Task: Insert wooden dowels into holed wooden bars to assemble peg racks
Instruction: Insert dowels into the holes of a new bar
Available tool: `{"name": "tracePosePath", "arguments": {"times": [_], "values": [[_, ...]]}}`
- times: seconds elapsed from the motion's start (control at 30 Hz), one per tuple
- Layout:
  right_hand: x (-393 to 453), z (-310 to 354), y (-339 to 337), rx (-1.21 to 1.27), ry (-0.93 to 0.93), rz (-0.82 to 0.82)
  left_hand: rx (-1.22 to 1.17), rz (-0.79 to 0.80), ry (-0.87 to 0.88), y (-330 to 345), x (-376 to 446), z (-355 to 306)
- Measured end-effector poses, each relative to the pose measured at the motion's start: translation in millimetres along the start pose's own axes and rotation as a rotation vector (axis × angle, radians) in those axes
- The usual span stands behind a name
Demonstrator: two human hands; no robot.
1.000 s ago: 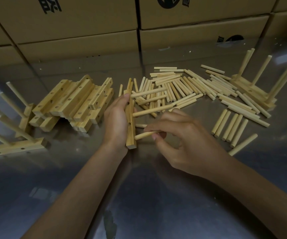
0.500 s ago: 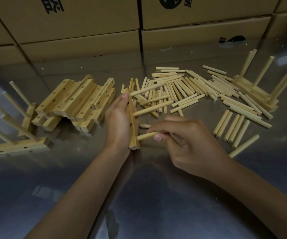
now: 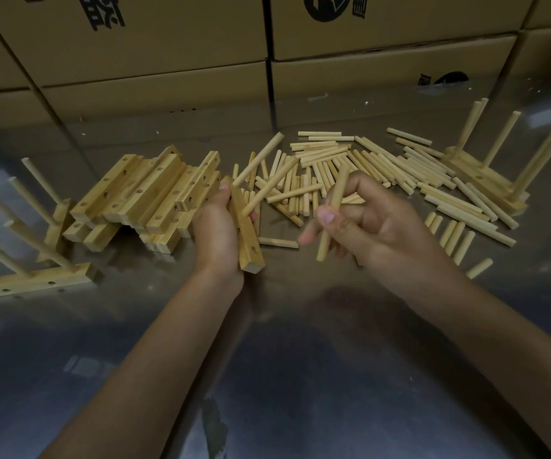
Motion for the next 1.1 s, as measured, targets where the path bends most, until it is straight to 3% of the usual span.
{"name": "tracePosePath", "arguments": {"times": [0.17,0.77,1.1], "values": [[-5,-10,13,0.375,0.109,-0.05,0.05,0.033,-0.001,8,-8,7],[-8,-14,20,0.256,0.139,-0.101,0.064,0.005,0.041,7,-9,13],[-19,-35,22,0.465,0.32,-0.3,-0.014,-0.081,0.091,3,-10,14]]}}
Point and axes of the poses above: each hand's wrist, its own x-axis towards the middle knuckle, its own y-axis out of the palm, z = x × y, the point moved 8 cm from there along x, towards the middle knuckle, and after that the axes turned 4 degrees about -z, right-handed, at the moved point
